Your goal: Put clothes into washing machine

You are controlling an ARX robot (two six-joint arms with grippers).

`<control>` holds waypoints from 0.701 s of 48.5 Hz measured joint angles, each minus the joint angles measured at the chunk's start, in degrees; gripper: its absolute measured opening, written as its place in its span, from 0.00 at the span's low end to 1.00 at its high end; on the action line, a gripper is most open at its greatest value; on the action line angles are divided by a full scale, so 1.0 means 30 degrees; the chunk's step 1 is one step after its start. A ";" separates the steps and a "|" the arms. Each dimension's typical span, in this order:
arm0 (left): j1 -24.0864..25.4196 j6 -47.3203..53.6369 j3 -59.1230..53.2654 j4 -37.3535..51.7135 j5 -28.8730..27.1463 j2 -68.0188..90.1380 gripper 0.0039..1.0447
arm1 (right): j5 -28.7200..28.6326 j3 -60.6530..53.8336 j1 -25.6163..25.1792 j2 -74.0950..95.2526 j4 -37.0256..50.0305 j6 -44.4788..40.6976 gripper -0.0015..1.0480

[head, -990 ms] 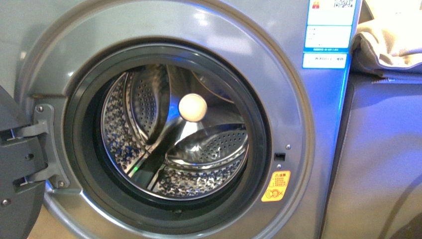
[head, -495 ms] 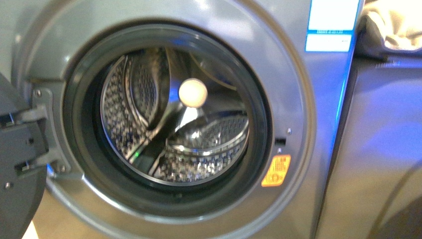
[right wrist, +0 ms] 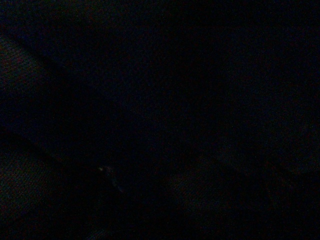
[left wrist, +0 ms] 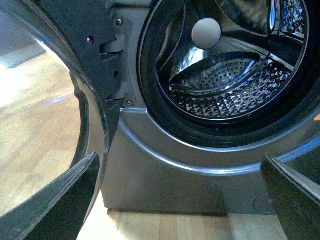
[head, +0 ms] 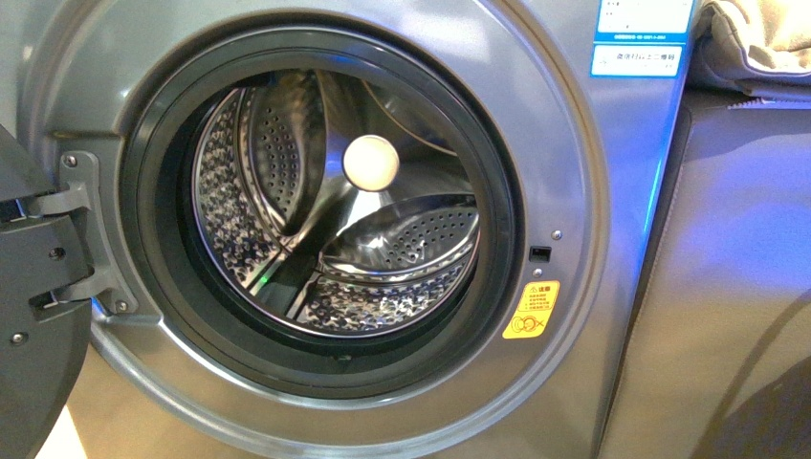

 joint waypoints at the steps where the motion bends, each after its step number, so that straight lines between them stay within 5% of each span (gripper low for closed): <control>1: 0.0000 0.0007 0.0000 0.0000 0.0007 0.0000 0.94 | -0.0022 0.0007 0.0000 0.0080 0.0051 0.0007 0.93; 34: 0.0000 0.0000 0.0000 0.0000 0.0000 0.0000 0.94 | -0.0058 0.0612 -0.0044 0.1654 0.0991 -0.0153 0.93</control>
